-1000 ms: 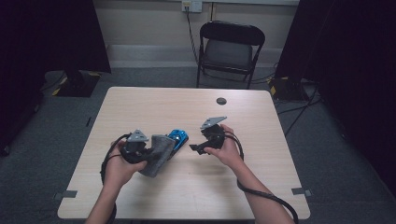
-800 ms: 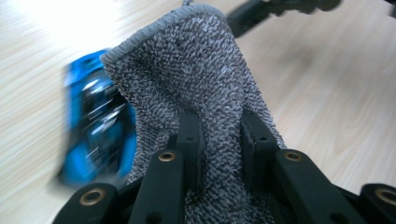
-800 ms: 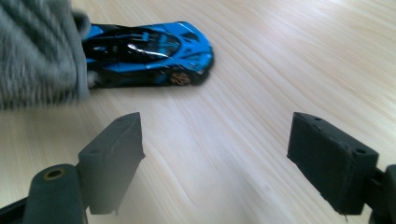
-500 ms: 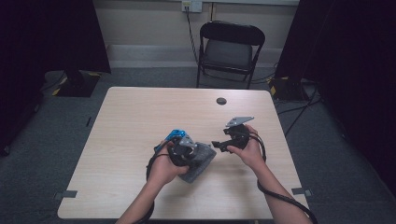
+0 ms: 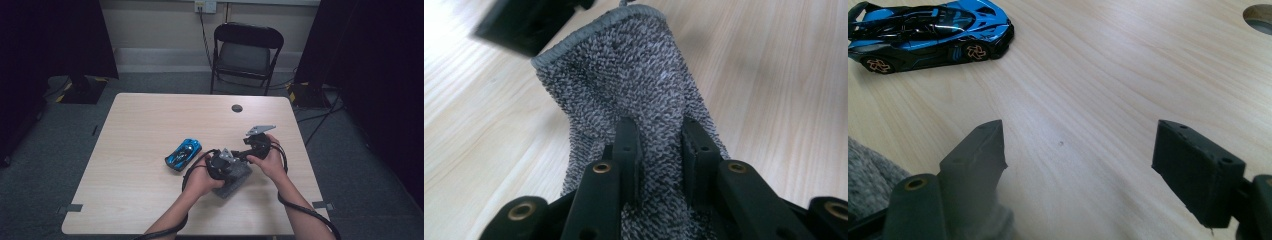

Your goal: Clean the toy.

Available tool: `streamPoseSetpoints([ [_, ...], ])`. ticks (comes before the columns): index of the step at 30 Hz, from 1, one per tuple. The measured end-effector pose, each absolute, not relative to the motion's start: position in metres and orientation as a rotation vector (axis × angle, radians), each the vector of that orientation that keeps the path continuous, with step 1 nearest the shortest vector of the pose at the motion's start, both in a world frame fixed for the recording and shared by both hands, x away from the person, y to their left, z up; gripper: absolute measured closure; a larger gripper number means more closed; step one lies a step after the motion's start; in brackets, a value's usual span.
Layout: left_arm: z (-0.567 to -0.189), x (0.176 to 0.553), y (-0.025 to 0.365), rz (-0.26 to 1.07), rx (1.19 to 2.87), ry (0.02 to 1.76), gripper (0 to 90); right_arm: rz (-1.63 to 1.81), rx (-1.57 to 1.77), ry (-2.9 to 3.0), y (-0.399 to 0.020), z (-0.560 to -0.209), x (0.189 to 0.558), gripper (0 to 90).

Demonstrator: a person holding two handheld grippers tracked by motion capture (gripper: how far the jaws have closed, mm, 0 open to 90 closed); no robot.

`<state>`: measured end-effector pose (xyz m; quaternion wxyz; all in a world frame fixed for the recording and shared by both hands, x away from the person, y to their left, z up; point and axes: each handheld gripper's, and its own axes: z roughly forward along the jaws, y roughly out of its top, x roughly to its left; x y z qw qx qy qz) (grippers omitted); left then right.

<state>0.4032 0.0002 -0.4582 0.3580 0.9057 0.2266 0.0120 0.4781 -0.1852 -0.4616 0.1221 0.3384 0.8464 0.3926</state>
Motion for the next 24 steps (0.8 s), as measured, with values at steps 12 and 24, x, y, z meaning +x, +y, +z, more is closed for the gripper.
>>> streamPoseSetpoints([
  [12,-0.459,0.391,0.011,0.030,2.264,0.618,51.6,1.150,0.954,2.529,-0.179,-0.469,0.478,26.9],
  [24,-0.450,0.350,0.028,-0.039,2.224,0.600,56.1,1.129,0.912,2.564,-0.171,-0.474,0.469,31.1],
])
